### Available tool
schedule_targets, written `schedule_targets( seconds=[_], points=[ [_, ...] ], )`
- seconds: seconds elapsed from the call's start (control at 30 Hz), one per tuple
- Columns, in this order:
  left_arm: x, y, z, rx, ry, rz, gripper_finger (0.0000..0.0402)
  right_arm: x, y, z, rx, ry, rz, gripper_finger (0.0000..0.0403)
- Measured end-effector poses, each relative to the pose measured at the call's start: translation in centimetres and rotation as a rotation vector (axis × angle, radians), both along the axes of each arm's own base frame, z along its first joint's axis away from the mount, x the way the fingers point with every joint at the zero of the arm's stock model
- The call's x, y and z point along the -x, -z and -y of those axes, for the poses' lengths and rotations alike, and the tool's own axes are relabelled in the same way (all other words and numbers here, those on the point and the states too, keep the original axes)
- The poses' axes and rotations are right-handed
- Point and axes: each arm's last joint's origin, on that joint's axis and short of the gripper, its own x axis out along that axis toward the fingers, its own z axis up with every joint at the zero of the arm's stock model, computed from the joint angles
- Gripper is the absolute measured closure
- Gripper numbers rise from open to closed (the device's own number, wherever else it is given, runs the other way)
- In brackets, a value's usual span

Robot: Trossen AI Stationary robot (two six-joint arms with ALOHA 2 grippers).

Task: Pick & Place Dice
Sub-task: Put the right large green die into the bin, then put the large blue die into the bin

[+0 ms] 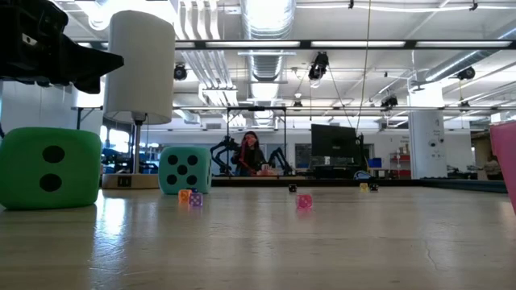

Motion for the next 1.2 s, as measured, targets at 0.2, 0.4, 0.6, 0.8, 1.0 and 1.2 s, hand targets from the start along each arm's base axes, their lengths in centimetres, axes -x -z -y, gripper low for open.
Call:
schedule_targets(
  seconds=[0.2, 0.4, 0.6, 0.8, 1.0, 1.2],
  points=[
    [0.0, 0.0, 0.0, 0.000, 0.000, 0.000, 0.0382, 0.4, 0.5, 0.4, 0.020, -0.001, -0.078, 0.0003],
    [0.0, 0.0, 0.0, 0.000, 0.000, 0.000, 0.0382, 0.7, 1.3, 0.8, 0.039, -0.005, -0.139, 0.0003],
    [0.0, 0.0, 0.0, 0.000, 0.000, 0.000, 0.0382, 1.0, 2.1, 1.5, 0.078, -0.001, -0.198, 0.0003],
    [0.0, 0.0, 0.0, 0.000, 0.000, 0.000, 0.0382, 1.2, 2.1, 1.8, 0.108, -0.016, -0.228, 0.0003],
    [0.0, 0.0, 0.0, 0.000, 0.000, 0.000, 0.0382, 1.2, 2.0, 1.9, 0.119, -0.027, -0.235, 0.0003],
    [0.0, 0.0, 0.0, 0.000, 0.000, 0.000, 0.0382, 1.2, 1.6, 1.8, 0.112, -0.037, -0.228, 0.0003]
  ],
)
